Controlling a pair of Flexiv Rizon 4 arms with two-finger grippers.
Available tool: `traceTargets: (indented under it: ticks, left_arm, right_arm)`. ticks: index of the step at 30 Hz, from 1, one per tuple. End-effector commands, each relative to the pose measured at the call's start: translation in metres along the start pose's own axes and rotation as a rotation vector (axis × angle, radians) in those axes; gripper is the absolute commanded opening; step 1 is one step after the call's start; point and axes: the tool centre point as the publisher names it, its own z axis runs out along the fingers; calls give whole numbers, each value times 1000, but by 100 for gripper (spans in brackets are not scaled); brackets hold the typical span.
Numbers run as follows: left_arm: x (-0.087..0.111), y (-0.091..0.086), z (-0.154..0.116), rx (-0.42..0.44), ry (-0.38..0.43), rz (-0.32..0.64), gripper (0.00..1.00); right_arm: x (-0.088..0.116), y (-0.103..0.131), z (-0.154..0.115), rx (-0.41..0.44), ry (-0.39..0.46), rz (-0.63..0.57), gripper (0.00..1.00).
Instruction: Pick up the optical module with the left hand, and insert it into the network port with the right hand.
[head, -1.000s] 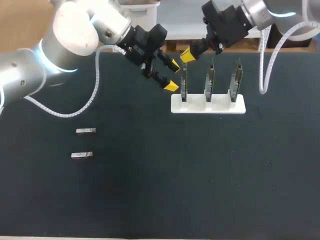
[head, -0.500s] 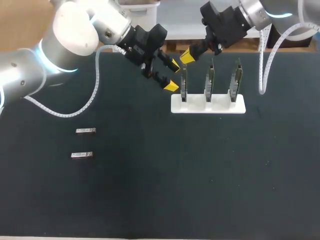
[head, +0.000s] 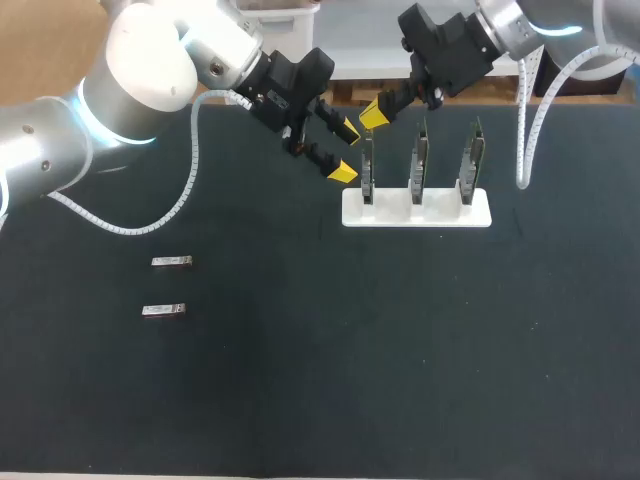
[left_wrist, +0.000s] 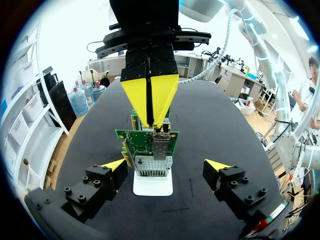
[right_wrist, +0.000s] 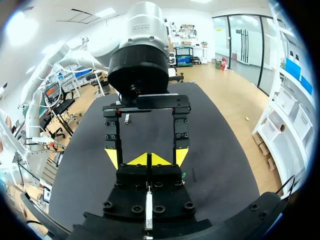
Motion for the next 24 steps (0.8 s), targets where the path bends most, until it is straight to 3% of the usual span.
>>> traceTargets:
  ticks: [1,13,24]
  left_arm:
    - [-1,1,0,3,3,-1,100]
    - [-1,1,0,3,3,-1,100]
    - [-1,1,0,3,3,-1,100]
  right_arm:
    - [10,-1,8,4,2,1,0]
    - [15,0,10,6,5,6,0]
    - [-8,6,-7,22,-47,-35,0]
